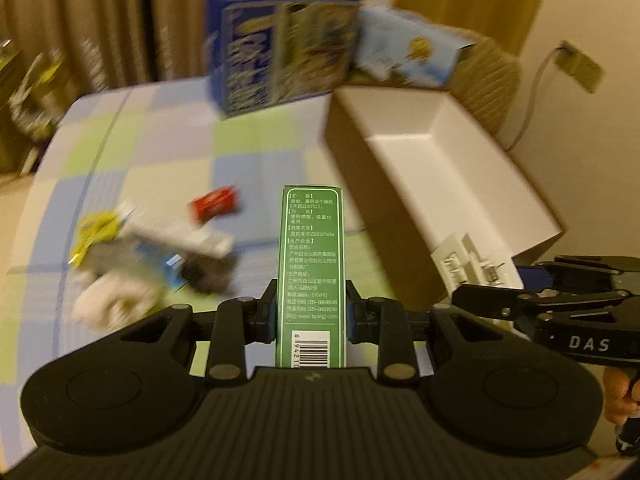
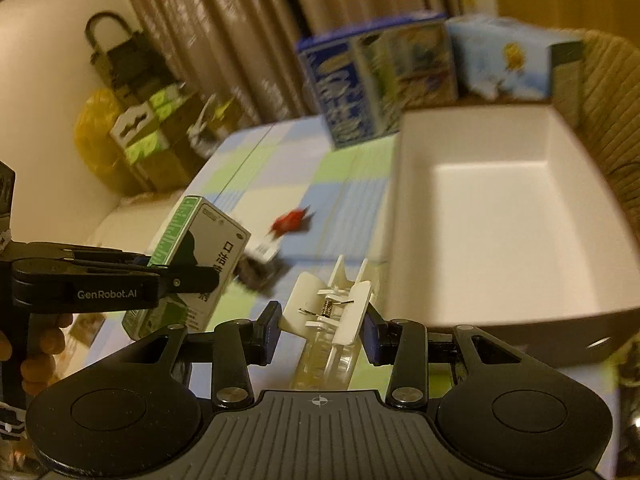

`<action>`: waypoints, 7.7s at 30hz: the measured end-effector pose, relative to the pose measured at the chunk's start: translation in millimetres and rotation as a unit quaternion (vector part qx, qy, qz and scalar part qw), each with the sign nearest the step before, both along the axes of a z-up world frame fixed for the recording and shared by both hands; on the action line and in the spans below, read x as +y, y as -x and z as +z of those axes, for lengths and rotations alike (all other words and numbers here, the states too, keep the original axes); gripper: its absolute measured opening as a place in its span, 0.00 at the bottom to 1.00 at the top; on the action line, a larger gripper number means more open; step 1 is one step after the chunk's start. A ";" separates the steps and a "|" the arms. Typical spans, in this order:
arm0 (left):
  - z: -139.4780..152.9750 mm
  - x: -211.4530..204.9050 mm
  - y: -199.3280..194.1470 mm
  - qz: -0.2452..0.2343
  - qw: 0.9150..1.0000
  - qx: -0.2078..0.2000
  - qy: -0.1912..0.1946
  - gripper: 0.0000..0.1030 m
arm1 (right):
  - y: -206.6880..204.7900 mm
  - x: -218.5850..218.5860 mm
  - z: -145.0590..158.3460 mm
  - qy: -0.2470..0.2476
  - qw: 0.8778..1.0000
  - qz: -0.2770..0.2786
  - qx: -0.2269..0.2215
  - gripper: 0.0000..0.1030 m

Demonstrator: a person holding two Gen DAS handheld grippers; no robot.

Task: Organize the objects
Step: 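Carry the green box and white clip into the cardboard box and release both, then withdraw both tools from the box back toward the pile, then grasp the dark scrunchie with the right tool while the left tool grasps the white glove, then carry the glove and scrunchie into the cardboard box and release both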

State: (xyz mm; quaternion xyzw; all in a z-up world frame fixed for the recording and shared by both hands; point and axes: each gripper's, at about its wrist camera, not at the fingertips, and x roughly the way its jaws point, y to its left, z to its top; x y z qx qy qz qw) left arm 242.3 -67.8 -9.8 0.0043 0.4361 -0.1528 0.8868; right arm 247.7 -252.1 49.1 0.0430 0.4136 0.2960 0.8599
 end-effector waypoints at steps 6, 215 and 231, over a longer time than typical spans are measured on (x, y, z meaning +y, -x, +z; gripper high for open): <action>13.3 -68.3 -24.6 -0.038 0.999 -0.020 0.020 0.25 | -29.4 -49.0 11.7 0.008 0.999 -0.046 -0.026 0.37; -23.6 135.8 18.5 -0.056 0.998 -0.029 0.010 0.22 | 47.7 84.0 -22.0 -0.026 0.993 -0.114 0.014 0.05; 13.3 -33.7 3.4 -0.147 0.986 -0.065 0.048 0.22 | 19.5 -48.6 26.4 -0.030 0.982 -0.182 -0.047 0.05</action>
